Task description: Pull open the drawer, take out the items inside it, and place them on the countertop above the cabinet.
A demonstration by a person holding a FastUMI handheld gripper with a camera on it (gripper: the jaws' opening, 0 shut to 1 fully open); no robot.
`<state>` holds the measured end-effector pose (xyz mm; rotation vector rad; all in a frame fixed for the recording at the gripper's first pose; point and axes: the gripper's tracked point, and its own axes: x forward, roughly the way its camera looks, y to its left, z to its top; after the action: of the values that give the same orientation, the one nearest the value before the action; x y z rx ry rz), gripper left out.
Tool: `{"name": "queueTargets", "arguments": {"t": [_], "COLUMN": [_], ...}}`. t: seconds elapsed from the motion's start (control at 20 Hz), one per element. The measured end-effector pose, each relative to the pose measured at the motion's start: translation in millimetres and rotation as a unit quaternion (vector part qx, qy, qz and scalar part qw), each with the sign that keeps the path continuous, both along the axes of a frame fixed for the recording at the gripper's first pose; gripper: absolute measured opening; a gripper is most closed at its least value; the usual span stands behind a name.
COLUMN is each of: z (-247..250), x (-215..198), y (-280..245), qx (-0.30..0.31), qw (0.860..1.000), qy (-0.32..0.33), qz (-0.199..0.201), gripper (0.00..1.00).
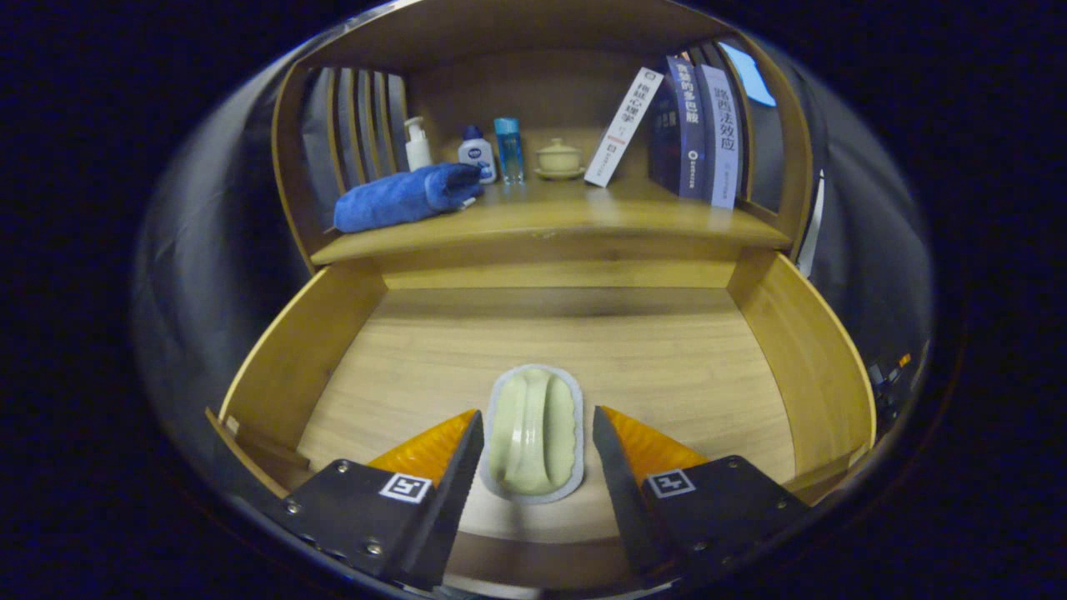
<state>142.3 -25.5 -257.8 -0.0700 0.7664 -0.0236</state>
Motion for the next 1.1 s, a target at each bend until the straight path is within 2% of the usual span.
{"name": "queueTargets", "arguments": {"t": [0.1,0.15,0.2,0.25,0.4,0.45,0.5,0.6,0.8,0.95,1.1], "z": [-10,-15,-18,-22,-24,-15,-12,1,38,76,120], "x": [5,6,7,9,18,13,16,17,18,21,29], "y": [7,7,9,3,1,-4,-3,1,6,4,5], "qx": [0.015,0.016,0.014,-0.003,-0.015,-0.021,-0.023,-0.014,0.024,0.036,0.046], "qw": [0.999,0.999,0.998,0.998,0.998,0.999,0.999,1.0,0.997,0.991,0.979], "qy": [0.028,0.046,0.057,0.066,0.054,0.042,0.03,0.002,-0.065,-0.127,-0.198], "qz": [-0.006,-0.007,-0.004,-0.008,-0.012,-0.024,-0.014,-0.005,-0.014,-0.016,-0.013], "gripper": [0.79,0.74,0.63,0.64,0.29,0.2,0.11,0.11,0.11,0.11,0.11]}}
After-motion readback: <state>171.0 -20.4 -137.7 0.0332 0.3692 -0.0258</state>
